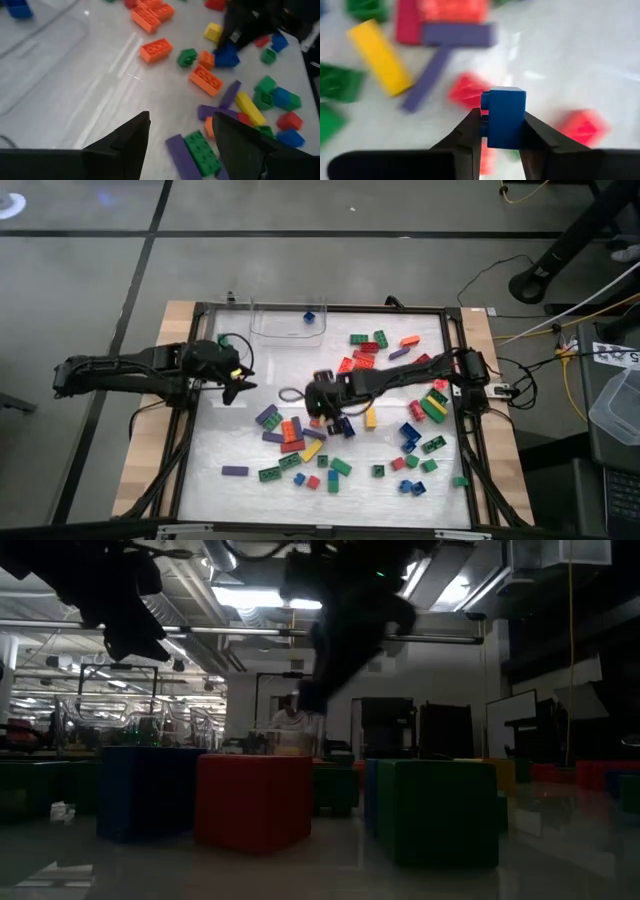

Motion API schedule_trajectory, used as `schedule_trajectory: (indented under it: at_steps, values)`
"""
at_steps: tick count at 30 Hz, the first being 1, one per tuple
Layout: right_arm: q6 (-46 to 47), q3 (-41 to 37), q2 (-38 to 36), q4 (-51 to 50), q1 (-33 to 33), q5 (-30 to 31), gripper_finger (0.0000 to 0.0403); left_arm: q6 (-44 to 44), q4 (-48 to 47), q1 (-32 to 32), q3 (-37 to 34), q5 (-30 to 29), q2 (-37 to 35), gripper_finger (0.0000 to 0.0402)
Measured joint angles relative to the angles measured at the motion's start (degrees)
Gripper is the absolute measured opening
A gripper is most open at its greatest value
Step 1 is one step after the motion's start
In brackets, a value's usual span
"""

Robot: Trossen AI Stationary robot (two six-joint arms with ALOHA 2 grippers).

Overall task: Sort blocks by size
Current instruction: Put the small blue game piece into the right transparent bin, then put the large purple block into the left transparent bin

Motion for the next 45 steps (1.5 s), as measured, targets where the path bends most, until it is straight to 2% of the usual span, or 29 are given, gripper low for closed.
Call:
schedule_trajectory:
  at_steps: [6, 10, 13, 19, 26, 31, 35, 45]
  values:
    - [-10.0, 5.7, -0.1, 3.9, -7.6, 9.4, 0.0097, -3.4, 0.0, -5.5, 0.0, 0.0, 0.0, 0.0204]
    - [-14.3, 6.1, -0.1, 10.2, -14.9, 10.4, 0.0099, -6.1, 0.4, -9.8, 0.0, 0.0, 0.0, 0.0204]
    - [-14.7, 6.2, 0.6, 14.9, -20.6, 7.2, 0.0105, -7.6, 2.3, -13.0, 0.0, 0.0, 0.0, 0.0204]
    - [-11.8, 6.1, 3.5, 16.9, -28.6, -2.8, 0.0109, -7.8, 10.9, -19.1, 0.0, -0.1, 1.5, 0.0204]
    - [-9.7, 6.1, 5.8, 18.0, -29.9, -2.6, 0.011, -3.0, 22.9, -29.0, 0.0, -2.6, 8.0, 0.0204]
    - [-9.6, 6.1, 6.0, 18.6, -29.7, -1.9, 0.0111, -6.0, 27.0, -36.0, 0.2, -5.5, 14.6, 0.0204]
    - [-9.6, 6.1, 6.1, 19.7, -29.8, -1.0, 0.0124, -12.2, 24.3, -40.7, 2.8, -6.5, 19.9, 0.0197]
    - [-8.3, 6.1, 6.3, 22.1, -29.7, -0.9, 0.0216, -30.7, 14.6, -50.0, 11.4, -5.0, 31.5, 0.0146]
